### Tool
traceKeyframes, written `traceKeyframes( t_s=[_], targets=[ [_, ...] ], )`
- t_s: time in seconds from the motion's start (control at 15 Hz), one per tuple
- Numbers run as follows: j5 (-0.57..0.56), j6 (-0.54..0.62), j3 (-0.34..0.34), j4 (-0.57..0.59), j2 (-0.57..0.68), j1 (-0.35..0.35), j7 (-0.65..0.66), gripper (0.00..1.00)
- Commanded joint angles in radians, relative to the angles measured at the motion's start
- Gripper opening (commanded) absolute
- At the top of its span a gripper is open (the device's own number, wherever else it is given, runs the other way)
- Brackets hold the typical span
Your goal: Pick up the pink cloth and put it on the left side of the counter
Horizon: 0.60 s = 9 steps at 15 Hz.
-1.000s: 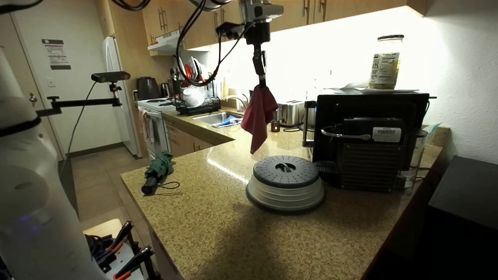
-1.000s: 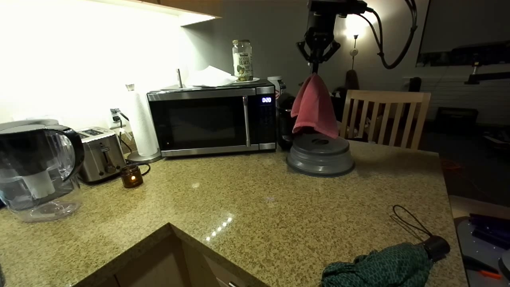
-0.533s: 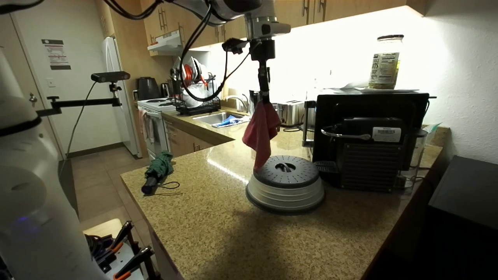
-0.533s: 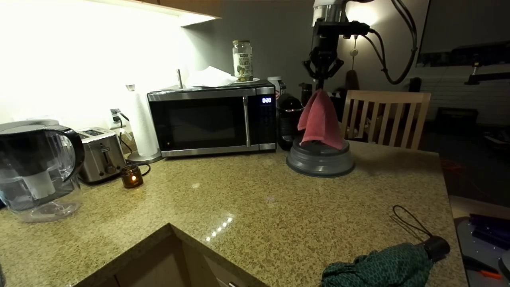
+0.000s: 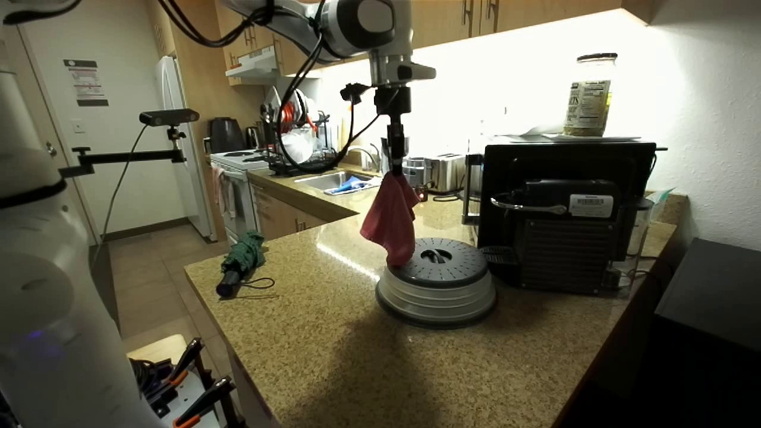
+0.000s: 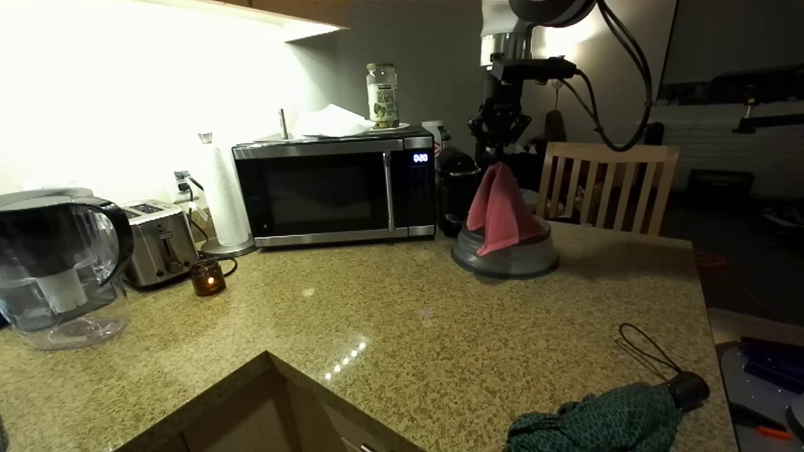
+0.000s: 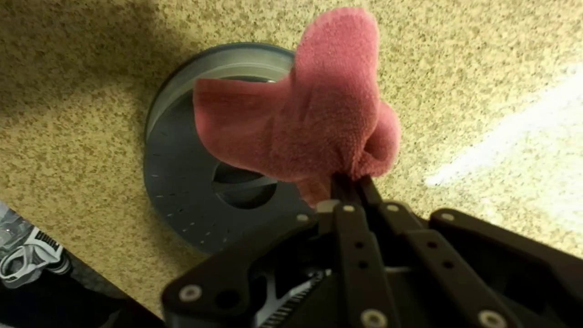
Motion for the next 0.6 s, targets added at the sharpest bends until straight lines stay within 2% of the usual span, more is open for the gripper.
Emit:
traceKeyframes(
  t_s=[0.0, 0.27, 0.53],
  targets=[
    [-0.007, 0.003, 0.036, 0.037, 0.022, 0.03, -0.057, 0.04],
    [0.02, -0.017, 0.06, 0.111, 0.051, 0.056, -0.093, 0.04],
    [0.025, -0.03, 0.057, 0.142, 0.049, 0.056, -0.095, 0.04]
  ],
)
